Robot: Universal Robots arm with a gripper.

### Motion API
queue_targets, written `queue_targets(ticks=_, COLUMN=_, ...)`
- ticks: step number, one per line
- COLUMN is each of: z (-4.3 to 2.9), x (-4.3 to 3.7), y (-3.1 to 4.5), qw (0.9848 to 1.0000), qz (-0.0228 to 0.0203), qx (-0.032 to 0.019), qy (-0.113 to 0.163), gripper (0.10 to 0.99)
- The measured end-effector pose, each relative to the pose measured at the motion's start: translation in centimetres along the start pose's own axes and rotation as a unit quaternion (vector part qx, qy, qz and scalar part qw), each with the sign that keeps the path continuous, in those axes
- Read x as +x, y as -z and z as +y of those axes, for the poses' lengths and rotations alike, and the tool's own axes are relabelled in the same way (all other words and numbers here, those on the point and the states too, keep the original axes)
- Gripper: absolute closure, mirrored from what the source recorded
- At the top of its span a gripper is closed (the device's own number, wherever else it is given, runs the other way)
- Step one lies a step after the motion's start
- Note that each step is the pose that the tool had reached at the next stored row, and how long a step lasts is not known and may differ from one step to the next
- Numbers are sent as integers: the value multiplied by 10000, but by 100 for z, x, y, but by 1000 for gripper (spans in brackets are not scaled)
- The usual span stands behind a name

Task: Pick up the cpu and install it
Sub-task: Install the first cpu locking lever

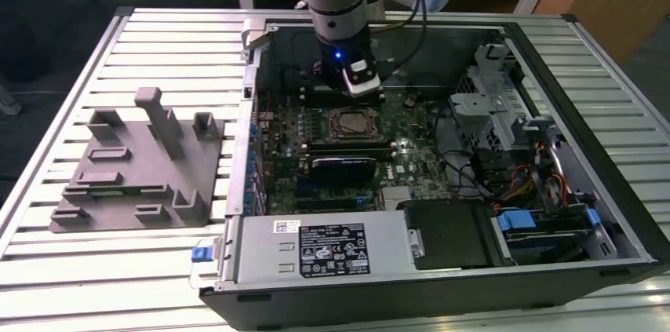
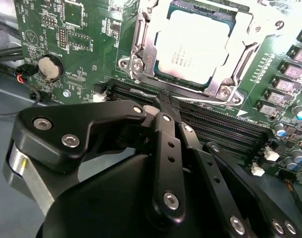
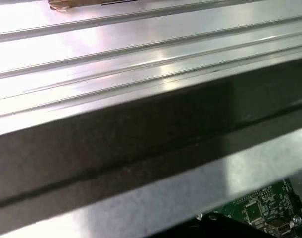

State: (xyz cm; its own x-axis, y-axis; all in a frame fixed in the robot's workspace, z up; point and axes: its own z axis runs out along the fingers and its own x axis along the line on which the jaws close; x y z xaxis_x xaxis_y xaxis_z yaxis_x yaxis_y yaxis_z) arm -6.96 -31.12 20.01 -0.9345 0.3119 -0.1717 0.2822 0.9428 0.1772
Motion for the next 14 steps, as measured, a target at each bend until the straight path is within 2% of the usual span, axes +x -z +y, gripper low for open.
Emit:
queue_targets(ticks=4, z=-3, x=4, y=-17, qw=9999, qz=-21, qx=19, qy=-115, gripper=980)
queue_targets(ticks=7, z=-5, x=6, y=-32, qw=9995, qz=-56, qx=54, qy=-309, gripper=980)
queue_targets(ticks=14, z=10, x=14, y=-52, qw=9991, qz=-74, qx=72, qy=-406, gripper=980)
